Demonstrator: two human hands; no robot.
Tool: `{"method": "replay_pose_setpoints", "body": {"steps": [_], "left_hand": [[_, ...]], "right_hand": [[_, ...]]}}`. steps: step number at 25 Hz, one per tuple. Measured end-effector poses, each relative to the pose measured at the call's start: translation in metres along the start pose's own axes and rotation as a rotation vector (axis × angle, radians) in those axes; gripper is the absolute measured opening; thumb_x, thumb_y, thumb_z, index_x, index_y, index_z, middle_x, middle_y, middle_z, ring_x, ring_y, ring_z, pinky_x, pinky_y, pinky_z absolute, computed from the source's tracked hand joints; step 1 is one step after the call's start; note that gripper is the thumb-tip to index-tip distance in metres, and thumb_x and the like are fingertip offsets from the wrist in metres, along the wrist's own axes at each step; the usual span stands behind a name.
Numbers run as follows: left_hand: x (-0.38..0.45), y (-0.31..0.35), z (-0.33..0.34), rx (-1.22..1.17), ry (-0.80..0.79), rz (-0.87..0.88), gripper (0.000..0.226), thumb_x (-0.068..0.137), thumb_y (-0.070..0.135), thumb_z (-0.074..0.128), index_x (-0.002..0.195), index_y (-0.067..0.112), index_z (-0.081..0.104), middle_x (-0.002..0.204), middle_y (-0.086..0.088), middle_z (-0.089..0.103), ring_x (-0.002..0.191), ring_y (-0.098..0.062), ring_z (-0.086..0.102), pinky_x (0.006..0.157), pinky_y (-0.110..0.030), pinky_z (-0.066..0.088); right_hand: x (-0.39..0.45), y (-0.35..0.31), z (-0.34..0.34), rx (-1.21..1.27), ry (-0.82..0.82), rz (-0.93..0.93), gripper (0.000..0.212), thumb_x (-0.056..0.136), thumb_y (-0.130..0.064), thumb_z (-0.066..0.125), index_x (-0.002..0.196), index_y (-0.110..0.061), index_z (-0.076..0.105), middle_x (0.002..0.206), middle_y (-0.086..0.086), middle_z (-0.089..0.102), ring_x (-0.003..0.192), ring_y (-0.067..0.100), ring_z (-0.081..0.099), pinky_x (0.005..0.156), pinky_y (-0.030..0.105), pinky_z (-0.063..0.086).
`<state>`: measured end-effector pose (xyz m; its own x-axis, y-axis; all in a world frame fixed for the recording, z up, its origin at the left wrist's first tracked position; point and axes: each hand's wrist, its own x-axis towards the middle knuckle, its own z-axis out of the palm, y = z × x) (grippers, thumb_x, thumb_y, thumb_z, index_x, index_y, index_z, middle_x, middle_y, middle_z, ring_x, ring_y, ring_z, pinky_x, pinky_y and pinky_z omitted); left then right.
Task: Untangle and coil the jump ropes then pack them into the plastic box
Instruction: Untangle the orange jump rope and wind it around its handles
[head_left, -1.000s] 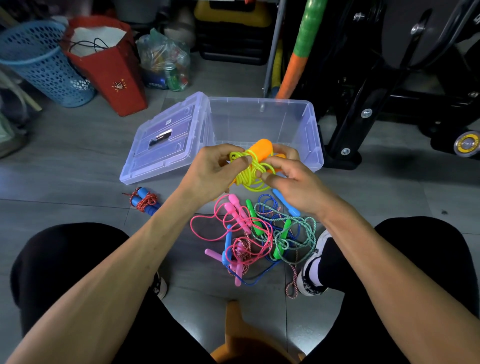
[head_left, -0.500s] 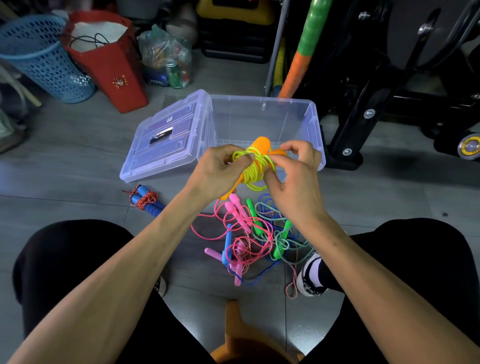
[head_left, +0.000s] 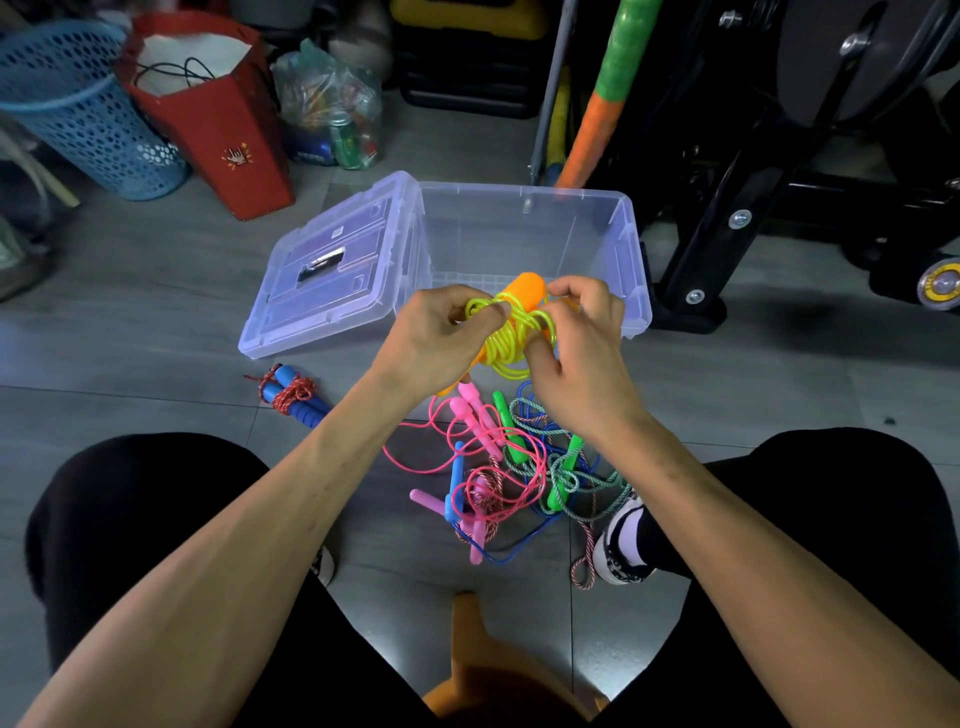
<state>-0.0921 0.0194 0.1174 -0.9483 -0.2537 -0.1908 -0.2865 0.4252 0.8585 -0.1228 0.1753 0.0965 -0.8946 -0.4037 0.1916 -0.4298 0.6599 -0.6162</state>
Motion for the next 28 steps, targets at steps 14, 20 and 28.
{"method": "replay_pose_setpoints", "body": {"steps": [14,20,28], "left_hand": [[-0.008,0.009,-0.011,-0.182,-0.06,-0.072,0.018,0.094,0.021,0.059,0.093,0.008,0.07,0.071,-0.012,0.061,0.04,-0.012,0.053,0.041,-0.02,0.044],[-0.012,0.007,-0.009,-0.199,-0.052,-0.091,0.017,0.094,0.024,0.059,0.09,0.013,0.071,0.067,-0.007,0.064,0.04,-0.017,0.057,0.042,-0.023,0.046],[-0.013,0.008,-0.007,-0.255,-0.083,-0.103,0.022,0.095,0.026,0.057,0.083,0.012,0.069,0.067,-0.014,0.06,0.042,-0.021,0.057,0.044,-0.023,0.047]], "right_hand": [[0.008,-0.001,-0.018,0.509,-0.382,0.185,0.017,0.081,-0.03,0.062,0.082,-0.045,0.069,0.137,-0.016,0.031,0.137,0.008,0.029,0.115,0.037,0.028],[0.006,-0.006,-0.02,0.363,-0.359,0.186,0.019,0.067,-0.025,0.075,0.083,-0.026,0.066,0.135,-0.008,0.032,0.129,0.021,0.038,0.109,0.033,0.031],[0.005,-0.005,-0.025,0.254,-0.214,0.08,0.014,0.074,-0.022,0.079,0.078,-0.015,0.069,0.138,-0.008,0.035,0.13,0.012,0.025,0.099,0.021,0.029]]}}
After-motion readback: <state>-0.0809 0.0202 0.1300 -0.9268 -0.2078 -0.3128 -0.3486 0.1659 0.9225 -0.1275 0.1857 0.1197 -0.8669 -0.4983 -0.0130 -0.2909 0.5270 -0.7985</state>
